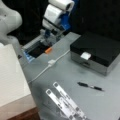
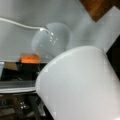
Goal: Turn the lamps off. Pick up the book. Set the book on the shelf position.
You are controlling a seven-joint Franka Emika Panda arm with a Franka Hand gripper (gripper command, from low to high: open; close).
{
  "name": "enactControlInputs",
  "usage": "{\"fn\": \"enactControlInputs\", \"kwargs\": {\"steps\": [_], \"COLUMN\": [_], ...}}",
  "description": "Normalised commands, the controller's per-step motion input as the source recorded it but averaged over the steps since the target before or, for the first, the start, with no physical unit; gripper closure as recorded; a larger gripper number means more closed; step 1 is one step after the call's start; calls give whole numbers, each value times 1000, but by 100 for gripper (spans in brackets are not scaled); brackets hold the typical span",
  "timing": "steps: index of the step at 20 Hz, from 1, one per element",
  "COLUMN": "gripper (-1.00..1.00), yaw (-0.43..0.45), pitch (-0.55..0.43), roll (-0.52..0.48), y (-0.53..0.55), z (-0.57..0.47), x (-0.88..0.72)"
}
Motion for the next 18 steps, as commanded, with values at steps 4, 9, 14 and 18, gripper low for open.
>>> {"fn": "enactControlInputs", "kwargs": {"steps": [4, 9, 14, 18], "gripper": [-100, -100, -100, -100], "yaw": [-177, -200, -167, -127], "pitch": [-203, -269, -290, -254], "roll": [441, 484, 406, 212], "y": [-20, 106, 109, 83], "z": [-251, -256, -272, -242], "x": [149, 45, -59, -112]}}
